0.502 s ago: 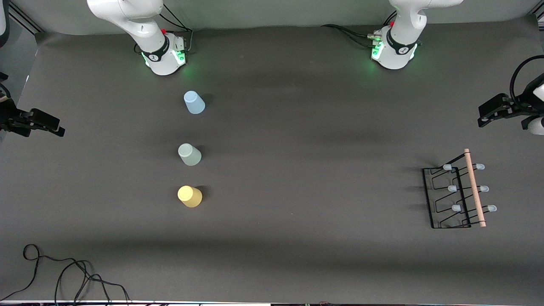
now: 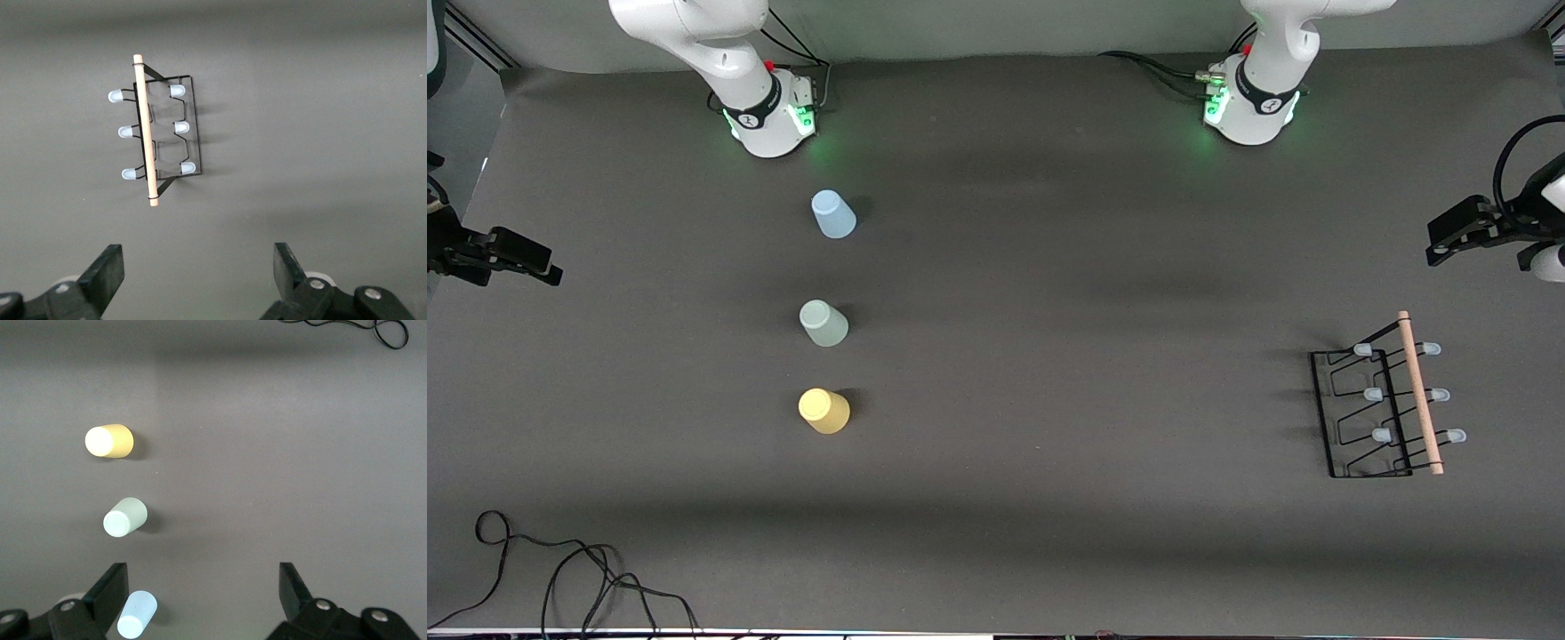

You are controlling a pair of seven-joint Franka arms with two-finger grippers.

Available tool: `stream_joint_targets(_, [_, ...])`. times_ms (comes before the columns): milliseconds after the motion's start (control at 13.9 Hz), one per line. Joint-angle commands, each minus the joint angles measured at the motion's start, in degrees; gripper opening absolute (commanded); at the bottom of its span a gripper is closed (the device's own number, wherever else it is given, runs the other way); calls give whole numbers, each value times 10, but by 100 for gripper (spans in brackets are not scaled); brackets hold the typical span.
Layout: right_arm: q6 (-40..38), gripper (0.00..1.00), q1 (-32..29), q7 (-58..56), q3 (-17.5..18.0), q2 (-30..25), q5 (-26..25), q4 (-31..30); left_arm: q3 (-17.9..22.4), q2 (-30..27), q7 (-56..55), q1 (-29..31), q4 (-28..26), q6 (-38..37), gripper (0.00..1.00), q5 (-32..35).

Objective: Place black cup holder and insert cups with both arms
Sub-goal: 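Move the left gripper toward the wooden handle of the black holder, then lower the left gripper and close it on the wooden handle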

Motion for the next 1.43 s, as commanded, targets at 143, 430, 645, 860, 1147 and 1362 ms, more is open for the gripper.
stream_joint_targets(143, [-16, 100, 1, -13, -1, 9, -6, 12, 3, 41, -1, 6, -58, 50, 100, 8])
stream_joint_targets(430, [-16, 100, 1, -12, -1, 9, -6, 10, 3, 44, 31, 29, -164, 192, 100, 9])
stream_joint_targets(645, [-16, 100, 1, -12, -1, 9, -6, 10, 3, 61, 83, 54, -192, 236, 90, 8])
stream_joint_targets(860, [-16, 100, 1, -13, -1, 9, -6, 9, 3, 99, 84, 71, -194, 267, 79, 8])
stream_joint_targets(1147, [-16, 100, 1, -13, -1, 9, -6, 9, 3, 121, 78, 76, -219, 314, 67, 8])
stream_joint_targets(1362, [-16, 100, 1, -13, -1, 9, -6, 8, 3, 132, 78, 91, -237, 351, 68, 7])
